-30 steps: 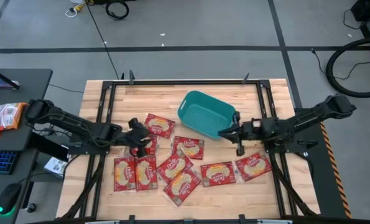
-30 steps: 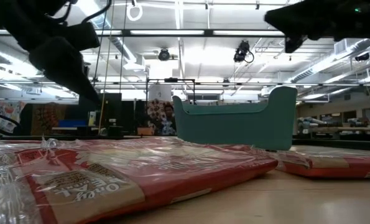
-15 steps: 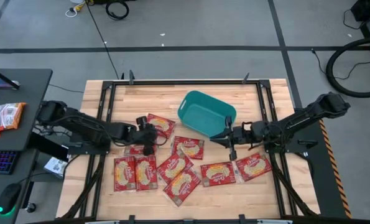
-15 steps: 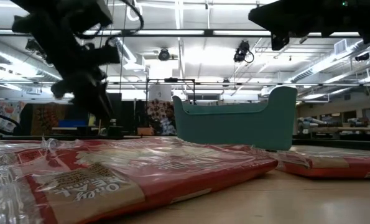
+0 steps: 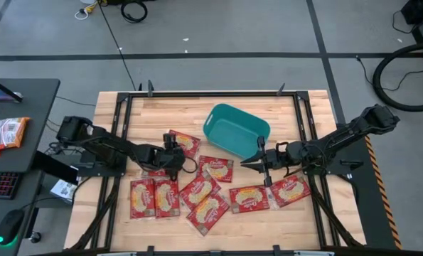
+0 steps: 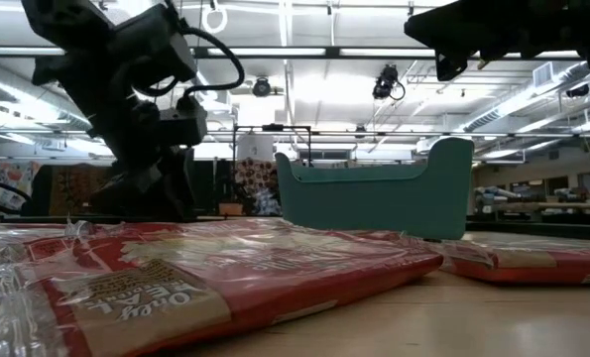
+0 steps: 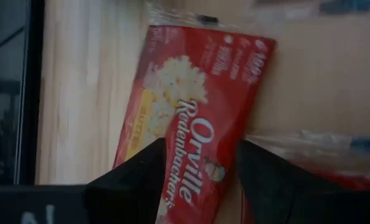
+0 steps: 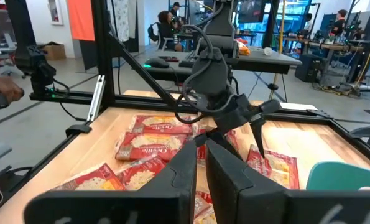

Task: Sort popcorn bags into baskets
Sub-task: Put the red popcorn bag into the green bin

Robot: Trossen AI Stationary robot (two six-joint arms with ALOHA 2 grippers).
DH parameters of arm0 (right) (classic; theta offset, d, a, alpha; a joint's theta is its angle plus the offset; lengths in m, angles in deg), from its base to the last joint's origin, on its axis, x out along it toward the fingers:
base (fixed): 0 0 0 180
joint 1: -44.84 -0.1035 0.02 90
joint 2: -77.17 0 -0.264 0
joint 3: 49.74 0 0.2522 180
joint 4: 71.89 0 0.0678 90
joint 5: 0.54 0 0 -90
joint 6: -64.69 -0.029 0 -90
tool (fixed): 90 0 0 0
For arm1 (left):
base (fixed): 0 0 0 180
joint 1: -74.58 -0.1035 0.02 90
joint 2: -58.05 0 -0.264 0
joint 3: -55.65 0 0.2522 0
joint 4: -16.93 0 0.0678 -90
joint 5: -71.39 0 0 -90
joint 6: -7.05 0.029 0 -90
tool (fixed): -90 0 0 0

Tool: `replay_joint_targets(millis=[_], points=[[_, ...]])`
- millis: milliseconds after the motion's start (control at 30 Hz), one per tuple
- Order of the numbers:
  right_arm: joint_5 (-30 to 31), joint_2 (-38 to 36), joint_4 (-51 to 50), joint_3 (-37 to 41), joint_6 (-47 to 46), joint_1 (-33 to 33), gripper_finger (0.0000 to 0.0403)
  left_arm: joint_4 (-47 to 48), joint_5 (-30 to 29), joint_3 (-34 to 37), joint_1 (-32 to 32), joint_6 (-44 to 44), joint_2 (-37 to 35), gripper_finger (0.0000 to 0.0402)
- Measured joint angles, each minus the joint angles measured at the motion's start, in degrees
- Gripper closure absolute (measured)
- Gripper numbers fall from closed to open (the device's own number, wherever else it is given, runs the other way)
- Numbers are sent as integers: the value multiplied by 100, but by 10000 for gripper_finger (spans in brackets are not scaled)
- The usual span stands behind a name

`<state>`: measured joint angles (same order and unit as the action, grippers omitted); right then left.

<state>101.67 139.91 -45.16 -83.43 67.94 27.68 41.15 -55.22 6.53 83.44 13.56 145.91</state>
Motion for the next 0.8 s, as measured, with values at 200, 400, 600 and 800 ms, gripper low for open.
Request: replay_joint_targets(millis=[200, 400, 600, 800], points=[[0, 0, -14, 0, 0, 0, 362, -280, 338, 0, -52, 61, 151, 205], [2, -1, 27, 0, -2, 4, 362, -374, 584, 2, -243, 76, 150, 205], [2, -2, 33, 0, -2, 4, 362, -447, 660, 6, -359, 82, 193, 205], [2, -2, 68, 2, -2, 4, 362, -648, 727, -18, -389, 485, 506, 211]])
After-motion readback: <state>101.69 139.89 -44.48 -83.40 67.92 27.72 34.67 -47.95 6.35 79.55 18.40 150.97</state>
